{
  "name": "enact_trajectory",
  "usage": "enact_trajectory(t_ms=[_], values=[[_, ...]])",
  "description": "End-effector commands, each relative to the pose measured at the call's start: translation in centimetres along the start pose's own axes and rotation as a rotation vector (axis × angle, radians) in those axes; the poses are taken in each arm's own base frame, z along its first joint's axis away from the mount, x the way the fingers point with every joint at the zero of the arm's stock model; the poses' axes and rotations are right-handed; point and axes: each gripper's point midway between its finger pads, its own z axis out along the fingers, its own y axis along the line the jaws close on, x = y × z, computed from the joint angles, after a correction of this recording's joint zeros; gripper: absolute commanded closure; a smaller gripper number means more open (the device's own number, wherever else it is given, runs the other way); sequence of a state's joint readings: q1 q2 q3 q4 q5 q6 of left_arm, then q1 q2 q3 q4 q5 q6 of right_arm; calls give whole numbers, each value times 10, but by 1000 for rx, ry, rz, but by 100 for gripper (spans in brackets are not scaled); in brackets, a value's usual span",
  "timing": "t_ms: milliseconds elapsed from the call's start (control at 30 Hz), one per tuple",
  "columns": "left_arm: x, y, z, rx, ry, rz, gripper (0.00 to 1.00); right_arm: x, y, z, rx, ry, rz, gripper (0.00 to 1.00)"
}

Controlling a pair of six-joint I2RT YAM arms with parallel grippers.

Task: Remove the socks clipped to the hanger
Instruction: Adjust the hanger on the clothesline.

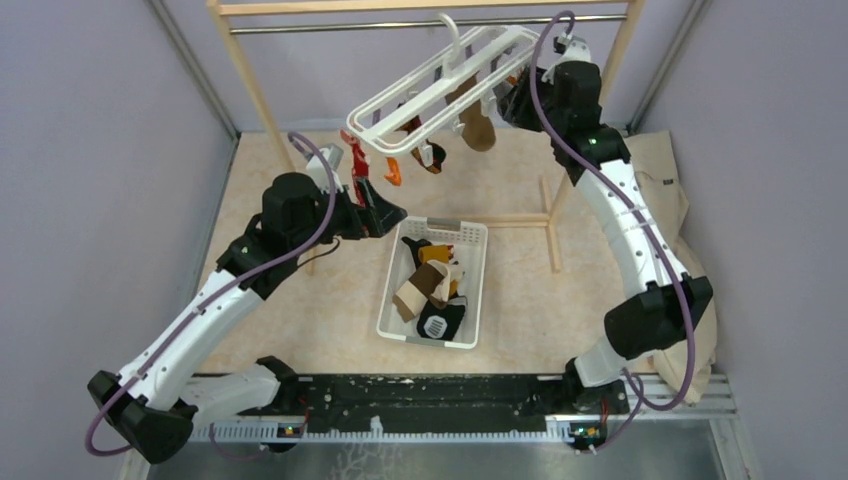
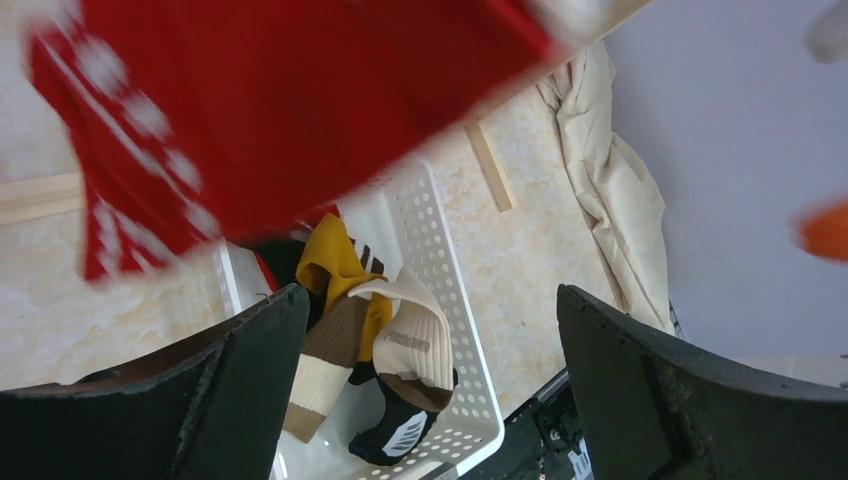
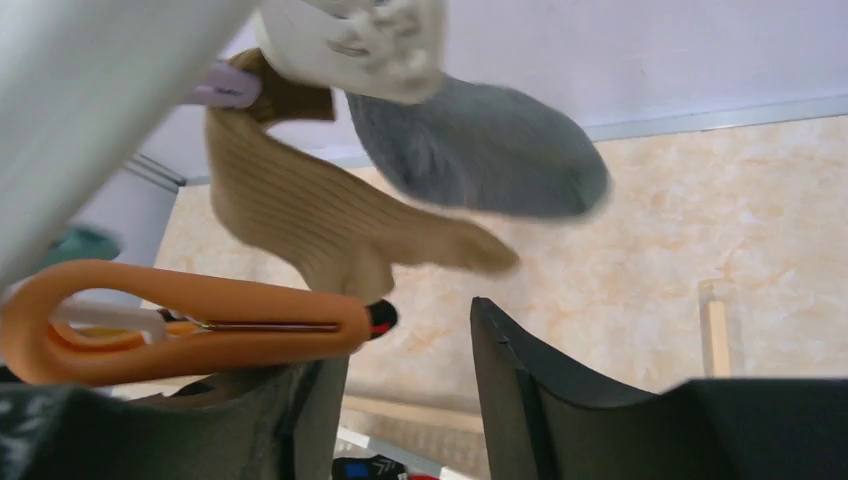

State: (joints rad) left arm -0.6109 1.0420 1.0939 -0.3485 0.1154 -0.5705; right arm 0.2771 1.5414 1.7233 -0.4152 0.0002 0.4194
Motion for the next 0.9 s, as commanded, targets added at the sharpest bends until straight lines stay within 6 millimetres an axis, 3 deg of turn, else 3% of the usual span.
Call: enact_trajectory(t_ms=[0,100,200,367,533,700,867], values=[[-22,-14,-21,17,-59,37,1,-47,23,-17,-116,-107,-10,45],[-33,-17,-38,5,-93,51,1,-47,22,-25,-120,-85,-38,28],[-45,-23,-59,1,-124,67,1,-37,19,-43,-116,-57,-50,24],[-66,-35,-91,4,-187,89,1,-16,26,-92,-180,-20,-57,20],[-87,-43,-107,0,-249,115,1,0,32,-143,-236,6,-64,19],[-116,-35,-98,-82,-339,173,1,-3,39,-185,-276,-28,-72,19],[-143,-42,-55,-93,-357,223,1,-27,72,-225,-423,-97,-67,19]])
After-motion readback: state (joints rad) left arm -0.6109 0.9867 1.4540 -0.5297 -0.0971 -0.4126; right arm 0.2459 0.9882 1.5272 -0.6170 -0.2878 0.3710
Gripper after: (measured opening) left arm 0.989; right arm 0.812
